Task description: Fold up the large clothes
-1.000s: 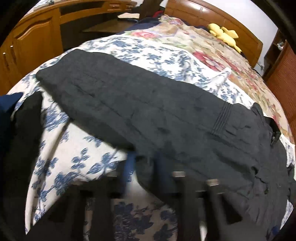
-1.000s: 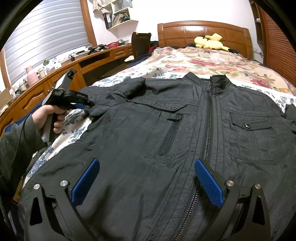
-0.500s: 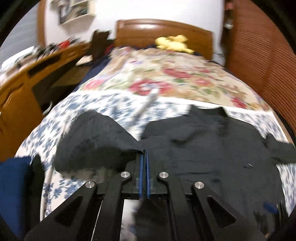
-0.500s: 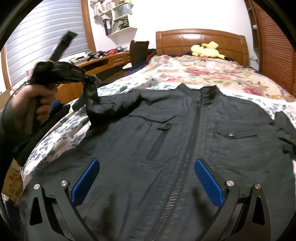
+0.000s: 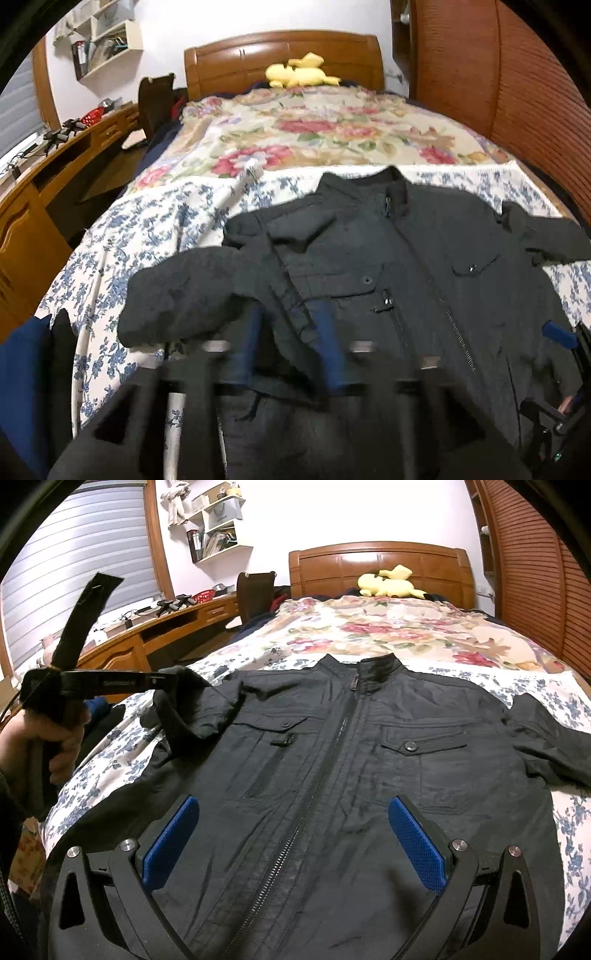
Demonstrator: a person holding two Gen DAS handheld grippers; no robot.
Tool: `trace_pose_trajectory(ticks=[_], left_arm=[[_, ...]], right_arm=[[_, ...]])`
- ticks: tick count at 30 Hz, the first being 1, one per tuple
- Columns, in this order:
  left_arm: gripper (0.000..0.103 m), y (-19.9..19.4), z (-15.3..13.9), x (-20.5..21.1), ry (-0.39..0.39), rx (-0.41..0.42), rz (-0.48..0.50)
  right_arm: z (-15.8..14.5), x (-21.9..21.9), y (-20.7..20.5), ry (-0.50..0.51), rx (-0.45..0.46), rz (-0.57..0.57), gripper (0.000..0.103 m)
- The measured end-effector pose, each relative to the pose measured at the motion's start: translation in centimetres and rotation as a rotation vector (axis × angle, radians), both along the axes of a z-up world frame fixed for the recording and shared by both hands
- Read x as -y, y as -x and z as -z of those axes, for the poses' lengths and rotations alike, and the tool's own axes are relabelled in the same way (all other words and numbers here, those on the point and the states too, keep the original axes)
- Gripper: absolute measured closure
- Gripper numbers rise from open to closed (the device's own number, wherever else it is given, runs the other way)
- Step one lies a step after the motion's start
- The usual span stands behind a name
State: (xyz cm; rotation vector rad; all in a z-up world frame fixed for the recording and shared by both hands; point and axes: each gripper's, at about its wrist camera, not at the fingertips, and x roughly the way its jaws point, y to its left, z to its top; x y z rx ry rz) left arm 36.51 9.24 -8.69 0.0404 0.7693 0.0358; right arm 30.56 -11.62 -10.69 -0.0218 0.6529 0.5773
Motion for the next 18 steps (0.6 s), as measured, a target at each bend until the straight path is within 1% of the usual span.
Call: trace_pose_trajectory(ticks=[1, 2, 3, 6, 8, 10, 13, 18], left_arm=[[0.041, 0.3, -0.4, 0.1, 0.003, 0.015, 0.002], [0.027, 0.6, -0.8, 0.1, 0.007, 0.029, 0.005], [0.023, 0.9, -1.2, 0.1, 0.013, 0.047, 0.01], [0.023, 1.8, -2.6, -0.3, 0.009, 0.086, 0.013], [0.023, 2.1, -3.2, -1.1, -0.01, 0.107, 0.002], [0.023, 2.0, -3.3, -2.3, -0.025, 0.112, -0.018], [0.023, 1.2, -2.3, -4.7, -0.036, 0.088, -0.063], [0.023, -0.9, 1.4, -9.6, -0.056, 0.033, -0.164]], right_arm=[[0.1, -0.2, 0.1, 0.001, -0.001, -0.001, 0.001], [0.1, -0.3, -0.2, 0.001, -0.003, -0.002, 0.001], [0.2, -0.5, -0.3, 0.0, -0.004, -0.005, 0.001], [0.3, 0.1, -0.1, 0.003, -0.005, -0.012, 0.001], [0.2, 0.2, -0.2, 0.002, -0.008, -0.017, 0.001], [0.2, 0.0, -0.3, 0.005, -0.007, -0.02, 0.001], [0.4, -0.4, -0.4, 0.013, -0.008, -0.027, 0.001], [0.9, -0.5, -0.6, 0.031, -0.016, -0.033, 0.001]])
